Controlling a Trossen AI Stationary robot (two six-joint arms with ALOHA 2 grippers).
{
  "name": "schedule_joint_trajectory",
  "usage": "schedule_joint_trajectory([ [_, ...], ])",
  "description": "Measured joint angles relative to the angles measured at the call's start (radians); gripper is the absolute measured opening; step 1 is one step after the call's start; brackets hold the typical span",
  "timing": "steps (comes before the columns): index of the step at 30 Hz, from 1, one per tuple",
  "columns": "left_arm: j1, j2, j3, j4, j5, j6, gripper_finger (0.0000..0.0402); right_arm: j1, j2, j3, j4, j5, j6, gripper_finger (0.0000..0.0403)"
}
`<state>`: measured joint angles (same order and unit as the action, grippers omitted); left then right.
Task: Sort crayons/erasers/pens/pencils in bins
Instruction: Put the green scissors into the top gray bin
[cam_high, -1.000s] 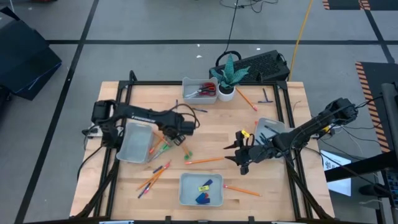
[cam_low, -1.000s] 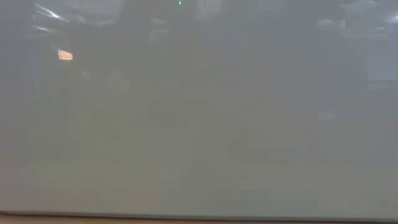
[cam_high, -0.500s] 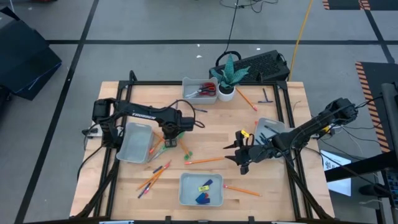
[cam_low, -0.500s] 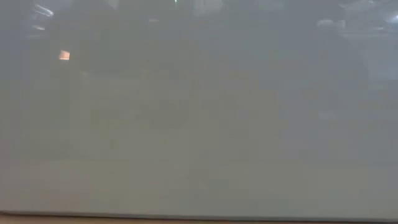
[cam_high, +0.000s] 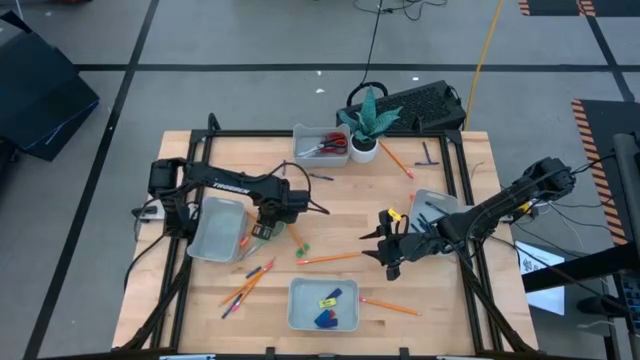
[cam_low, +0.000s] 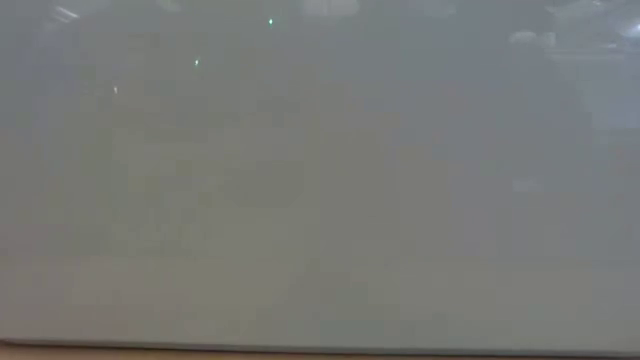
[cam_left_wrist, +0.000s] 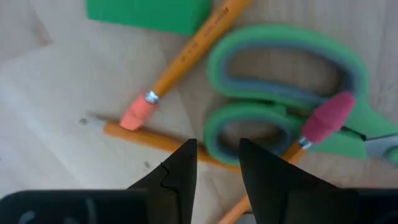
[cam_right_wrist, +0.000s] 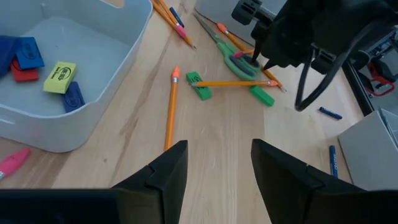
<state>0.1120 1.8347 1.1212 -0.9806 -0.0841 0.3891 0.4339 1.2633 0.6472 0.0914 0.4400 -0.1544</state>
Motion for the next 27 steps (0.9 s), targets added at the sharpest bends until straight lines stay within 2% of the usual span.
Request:
schedule_joint_trajectory([
  [12, -0.01, -0.005, -0.05, 0.097, 0.011, 0.063, 0.0117, 0.0, 0.0, 0.0, 0.001, 0.0, -0.007, 0.0171],
  [20, -0.011, -0.004, -0.051, 0.1, 0.028, 0.054, 0.002, 0.0, 0.0, 0.0, 0.001, 0.0, -0.008, 0.0171],
  [23, -0.018, -0.004, -0.051, 0.101, 0.014, 0.049, 0.0019, 0.0, 0.0, 0.0, 0.001, 0.0, -0.013, 0.0171],
  [27, -0.05, -0.002, -0.05, 0.102, -0.044, 0.063, 0.0037, 0.0, 0.0, 0.0, 0.001, 0.0, -0.02, 0.0171],
])
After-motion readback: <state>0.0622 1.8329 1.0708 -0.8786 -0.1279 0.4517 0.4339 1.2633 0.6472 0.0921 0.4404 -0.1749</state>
